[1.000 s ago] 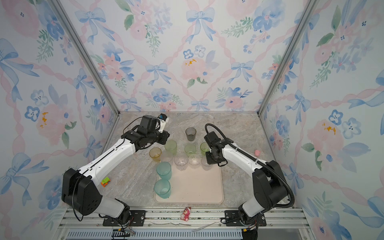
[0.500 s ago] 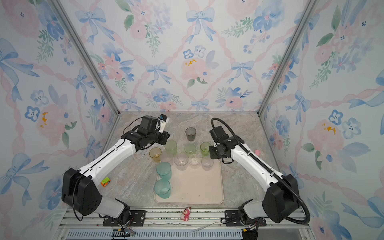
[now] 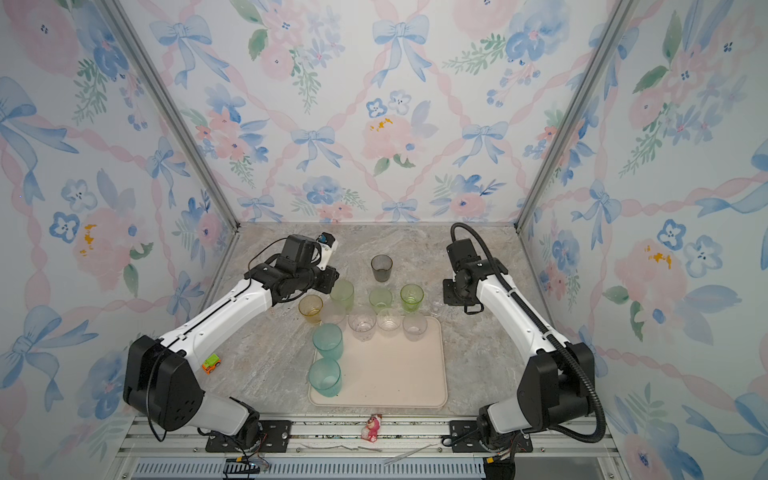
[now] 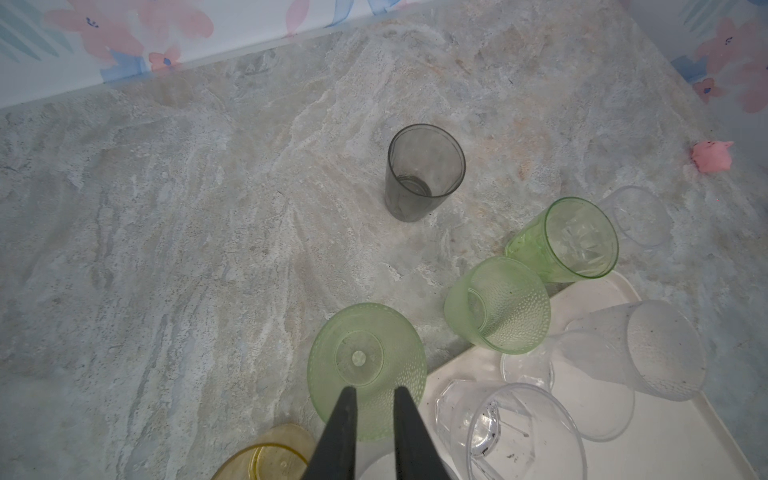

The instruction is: Place the glasses into the tray

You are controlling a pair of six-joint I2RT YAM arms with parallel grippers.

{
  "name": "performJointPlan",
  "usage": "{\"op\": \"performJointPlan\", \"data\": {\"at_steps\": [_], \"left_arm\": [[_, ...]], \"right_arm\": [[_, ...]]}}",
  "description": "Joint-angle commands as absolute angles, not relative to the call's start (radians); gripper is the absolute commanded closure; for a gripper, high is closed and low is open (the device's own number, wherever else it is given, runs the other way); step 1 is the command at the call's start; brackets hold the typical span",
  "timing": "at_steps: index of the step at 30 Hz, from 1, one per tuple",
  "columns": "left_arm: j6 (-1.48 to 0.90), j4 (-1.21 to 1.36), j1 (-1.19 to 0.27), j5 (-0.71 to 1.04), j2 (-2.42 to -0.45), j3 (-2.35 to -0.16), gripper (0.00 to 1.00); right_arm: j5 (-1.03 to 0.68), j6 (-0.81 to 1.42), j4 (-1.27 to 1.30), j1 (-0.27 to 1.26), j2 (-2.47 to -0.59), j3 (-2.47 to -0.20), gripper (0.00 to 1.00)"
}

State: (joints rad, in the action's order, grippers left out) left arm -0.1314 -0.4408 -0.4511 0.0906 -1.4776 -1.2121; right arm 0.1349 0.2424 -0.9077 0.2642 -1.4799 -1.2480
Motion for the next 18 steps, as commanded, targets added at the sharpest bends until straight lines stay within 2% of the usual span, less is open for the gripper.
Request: {"op": "performJointPlan", "data": {"at_steps": [1, 6, 11, 18], "left_arm": [[-0.131, -0.437, -0.443, 0.067, -1.445, -1.186, 0.79], [-0.139, -0.445, -0.409, 0.031, -1.448, -1.174, 0.77], [-0.135, -0.553, -0.398, -0.043, -1.464, -1.213, 0.80], [-0.133, -0.558, -0.399, 0.088, -1.501, -1.262, 0.78]], "right_arm": [[0.104, 0.228, -0.897, 0.256, -1.495, -1.265, 0.76], [0.086, 0.230, -0.879, 0.256, -1.491, -1.251, 0.76], [0.074, 0.226, -0.875, 0.256, -1.486, -1.248, 0.75], [0.051, 0.215, -0.866, 0.256, -1.492, -1.250, 0.74]]}}
